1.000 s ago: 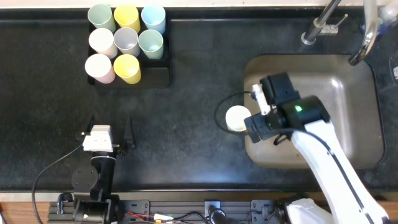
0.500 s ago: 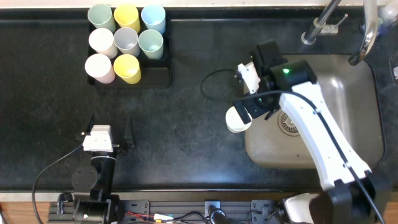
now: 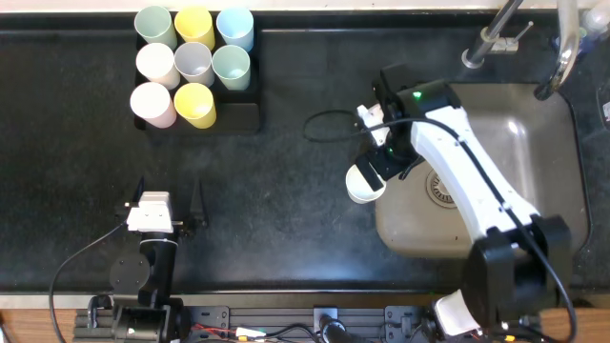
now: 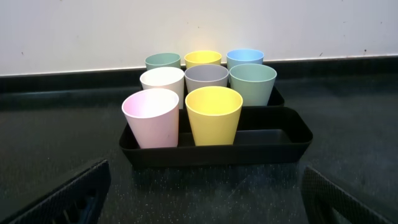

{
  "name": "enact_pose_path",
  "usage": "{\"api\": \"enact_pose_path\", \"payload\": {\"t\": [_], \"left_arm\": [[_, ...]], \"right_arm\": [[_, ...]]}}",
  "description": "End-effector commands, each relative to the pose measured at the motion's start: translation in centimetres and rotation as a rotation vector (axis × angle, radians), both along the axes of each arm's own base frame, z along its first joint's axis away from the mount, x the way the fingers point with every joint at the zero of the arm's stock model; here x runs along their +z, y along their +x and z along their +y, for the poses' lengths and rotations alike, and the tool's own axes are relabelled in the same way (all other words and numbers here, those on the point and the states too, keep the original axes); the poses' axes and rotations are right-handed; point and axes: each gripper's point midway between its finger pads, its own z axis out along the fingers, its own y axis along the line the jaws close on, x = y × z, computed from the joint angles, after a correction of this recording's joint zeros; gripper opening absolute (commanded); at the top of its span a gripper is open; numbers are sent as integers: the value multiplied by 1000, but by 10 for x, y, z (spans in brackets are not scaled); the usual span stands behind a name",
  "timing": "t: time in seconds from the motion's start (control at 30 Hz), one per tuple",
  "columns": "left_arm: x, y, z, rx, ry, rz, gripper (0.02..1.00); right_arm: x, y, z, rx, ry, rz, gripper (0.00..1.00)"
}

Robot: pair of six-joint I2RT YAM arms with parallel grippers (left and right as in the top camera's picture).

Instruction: Store Cups

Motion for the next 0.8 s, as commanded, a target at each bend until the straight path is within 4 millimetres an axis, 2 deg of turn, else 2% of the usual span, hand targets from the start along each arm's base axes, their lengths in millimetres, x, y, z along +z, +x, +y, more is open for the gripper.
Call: {"api": "enact_pose_path", "payload": {"t": [0.03,0.17,0.2,0.23,0.33,0.5,0.57,0.67,0.73,0.8], "left_arm": [[1,0,0,-1,22,-8,998],[1,0,0,-1,22,-8,998],[1,0,0,-1,22,-8,998],[1,0,0,-1,22,-8,998],[1,0,0,-1,22,-8,998],[1,0,0,-1,22,-8,998],[1,0,0,-1,22,-8,998],[1,0,0,-1,22,-8,998],[1,0,0,-1,22,-8,998],[1,0,0,-1,22,-8,998]], "right_arm": [[-3,9,-1,24,-12,-14,985],[-3,9,3,28,12,-14,827],[-3,8,7,31,31,-7,560],[-3,7,10,31,50,-2,42],[-2,3,22,36,106,17,42],[-2,0,30,59,115,18,47],[5,2,34,60,118,5,42],[39,16,46,44,137,-78,42],[77,32,58,39,149,-178,45],[124,48,77,55,186,-304,45]]}}
